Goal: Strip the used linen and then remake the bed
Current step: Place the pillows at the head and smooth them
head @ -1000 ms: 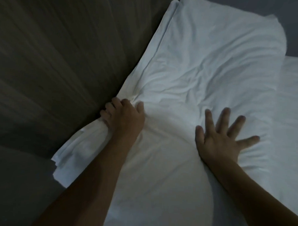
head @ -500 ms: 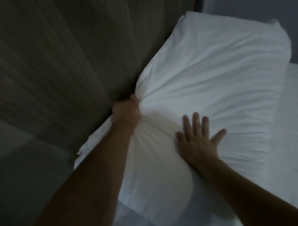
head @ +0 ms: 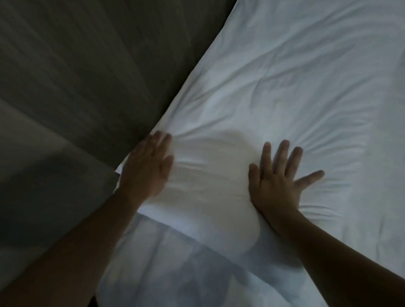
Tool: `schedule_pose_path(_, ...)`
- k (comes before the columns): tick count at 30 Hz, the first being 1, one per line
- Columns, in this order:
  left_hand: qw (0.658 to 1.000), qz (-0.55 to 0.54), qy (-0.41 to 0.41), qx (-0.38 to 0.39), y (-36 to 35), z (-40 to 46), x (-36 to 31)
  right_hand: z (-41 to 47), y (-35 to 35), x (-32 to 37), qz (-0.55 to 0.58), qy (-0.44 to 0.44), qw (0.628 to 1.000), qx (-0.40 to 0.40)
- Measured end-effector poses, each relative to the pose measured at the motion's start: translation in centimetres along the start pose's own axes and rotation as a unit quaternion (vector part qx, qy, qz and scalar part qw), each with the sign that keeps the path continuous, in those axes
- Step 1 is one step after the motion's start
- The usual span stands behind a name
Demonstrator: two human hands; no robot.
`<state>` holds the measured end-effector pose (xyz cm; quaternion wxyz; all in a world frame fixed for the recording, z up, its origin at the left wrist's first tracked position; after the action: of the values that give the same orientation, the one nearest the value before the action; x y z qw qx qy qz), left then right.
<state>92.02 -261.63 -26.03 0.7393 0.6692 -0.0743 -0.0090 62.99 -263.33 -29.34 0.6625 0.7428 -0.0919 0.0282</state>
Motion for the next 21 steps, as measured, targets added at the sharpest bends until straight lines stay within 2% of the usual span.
schedule_pose_path(3,0.999,-0.010,-0.004,0.033,-1.9,-0.7,2.1,-1.5,-0.7,1.3,-0.003,0.057,0.998,-0.007)
schedule_pose_path(8,0.992,-0.070,0.076,0.071,-1.0,0.9,-1.2,-3.5,0.5,-0.4,0.023,0.129,0.991,0.018)
schedule_pose_path(11,0.977,-0.107,0.148,0.109,0.0,1.1,-1.5,-4.9,2.6,-4.1,0.036,0.055,0.998,0.000)
schedule_pose_path(13,0.972,-0.101,0.171,0.128,-0.2,1.4,-2.0,-6.3,2.9,-5.9,0.046,0.002,0.999,0.015)
schedule_pose_path(16,0.956,-0.068,0.234,0.162,0.1,3.6,-4.2,-7.6,1.2,-6.0,0.021,0.007,1.000,0.022)
schedule_pose_path(18,0.948,-0.091,0.277,0.128,1.5,4.9,-6.6,-7.6,-0.4,-5.7,0.004,0.003,0.999,0.034)
schedule_pose_path(19,0.957,-0.103,0.254,0.091,1.8,5.1,-8.2,-7.3,-1.0,-5.7,0.003,0.002,0.999,0.033)
schedule_pose_path(21,0.987,-0.080,0.134,0.030,0.5,4.1,-11.4,-7.1,-1.8,-6.2,0.014,0.002,1.000,0.009)
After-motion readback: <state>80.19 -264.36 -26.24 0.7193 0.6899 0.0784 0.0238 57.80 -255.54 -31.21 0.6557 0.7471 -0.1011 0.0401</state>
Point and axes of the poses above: each hand's wrist, its own z-axis towards the middle knuckle, its own y-axis out of the back of the hand, x = y × z, the point moved 2 cm from there along z, towards the middle knuckle, and after that the axes turned 4 degrees about -y, right-handed, at the moved point
